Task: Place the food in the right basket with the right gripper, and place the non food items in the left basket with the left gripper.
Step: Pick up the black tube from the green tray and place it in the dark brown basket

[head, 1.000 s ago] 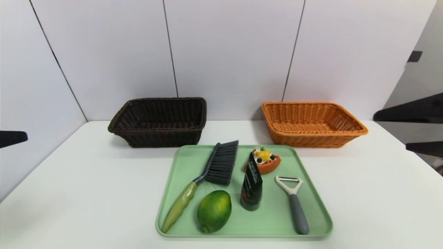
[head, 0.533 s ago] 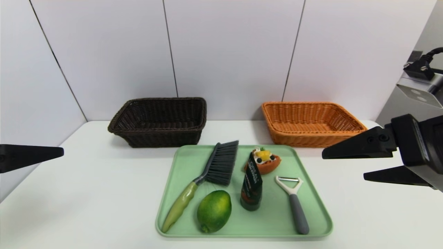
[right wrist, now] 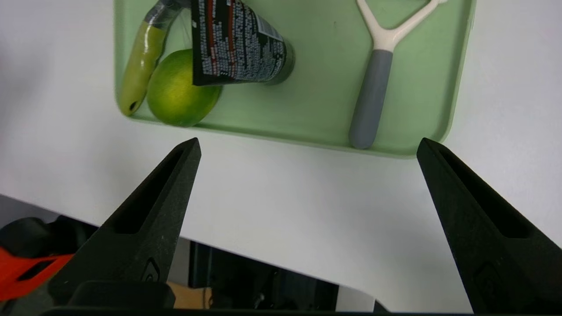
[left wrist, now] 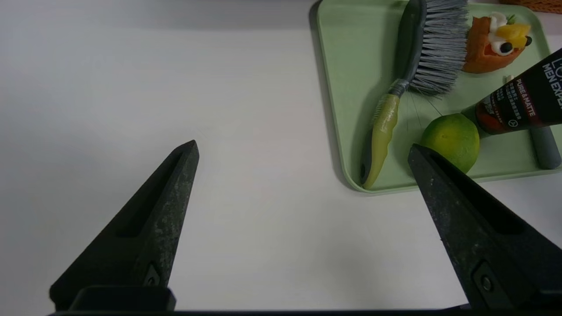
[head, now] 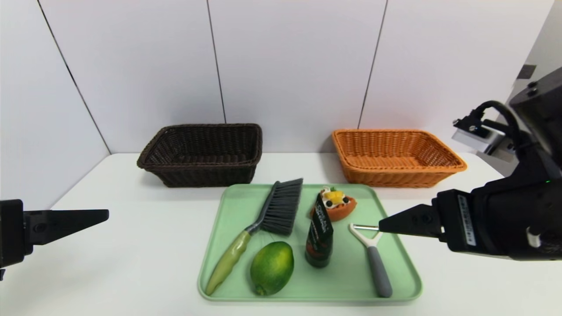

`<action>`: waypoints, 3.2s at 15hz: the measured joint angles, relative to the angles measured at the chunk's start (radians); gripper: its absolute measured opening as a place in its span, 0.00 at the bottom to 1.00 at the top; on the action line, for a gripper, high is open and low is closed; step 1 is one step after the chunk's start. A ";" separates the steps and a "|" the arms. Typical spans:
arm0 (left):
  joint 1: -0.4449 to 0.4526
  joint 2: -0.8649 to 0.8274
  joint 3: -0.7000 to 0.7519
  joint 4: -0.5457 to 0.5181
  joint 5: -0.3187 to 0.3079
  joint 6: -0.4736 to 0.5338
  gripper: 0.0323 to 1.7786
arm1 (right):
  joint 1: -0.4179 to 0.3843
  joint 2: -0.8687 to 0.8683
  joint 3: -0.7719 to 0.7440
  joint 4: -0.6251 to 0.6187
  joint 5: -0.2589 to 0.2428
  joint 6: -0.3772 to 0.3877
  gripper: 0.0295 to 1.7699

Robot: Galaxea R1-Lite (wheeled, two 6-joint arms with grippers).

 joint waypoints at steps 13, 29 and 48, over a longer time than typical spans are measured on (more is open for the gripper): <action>-0.009 -0.044 0.052 0.051 0.000 -0.007 0.95 | 0.294 0.035 0.426 -0.615 -0.184 -0.162 0.96; -0.009 -0.109 0.047 0.103 0.021 -0.003 0.95 | 0.270 0.228 0.579 -1.153 -0.317 -0.302 0.96; -0.009 -0.136 0.067 0.104 0.016 -0.008 0.95 | 0.184 0.411 0.567 -1.370 -0.343 -0.346 0.96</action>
